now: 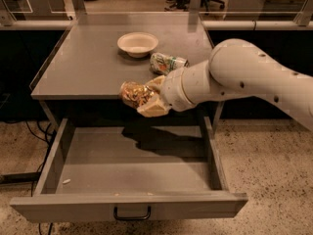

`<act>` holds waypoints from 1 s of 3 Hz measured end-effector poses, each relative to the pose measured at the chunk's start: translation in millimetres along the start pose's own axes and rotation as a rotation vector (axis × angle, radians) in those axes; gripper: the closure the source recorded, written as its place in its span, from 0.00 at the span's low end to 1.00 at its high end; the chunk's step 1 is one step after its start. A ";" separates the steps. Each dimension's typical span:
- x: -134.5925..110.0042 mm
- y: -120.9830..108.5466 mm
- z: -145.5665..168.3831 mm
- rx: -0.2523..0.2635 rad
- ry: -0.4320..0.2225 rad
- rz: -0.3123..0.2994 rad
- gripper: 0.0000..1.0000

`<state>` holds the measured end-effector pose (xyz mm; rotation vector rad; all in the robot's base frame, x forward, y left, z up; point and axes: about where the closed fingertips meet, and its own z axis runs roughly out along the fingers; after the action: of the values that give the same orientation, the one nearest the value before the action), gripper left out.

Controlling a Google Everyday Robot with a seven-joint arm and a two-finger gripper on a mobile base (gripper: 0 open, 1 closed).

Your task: Place orange can into top drawer

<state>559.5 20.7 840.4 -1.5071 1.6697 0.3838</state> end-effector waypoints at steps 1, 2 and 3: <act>32.6 41.1 12.5 -0.041 0.008 0.046 1.00; 62.7 62.5 37.6 -0.066 0.022 0.082 1.00; 95.1 76.6 77.2 -0.098 0.040 0.093 1.00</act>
Offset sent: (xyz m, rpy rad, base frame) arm -0.0479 0.0001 -0.1412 0.0072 0.1622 -0.0217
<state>523.7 29.0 700.7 -1.5203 1.7795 0.4953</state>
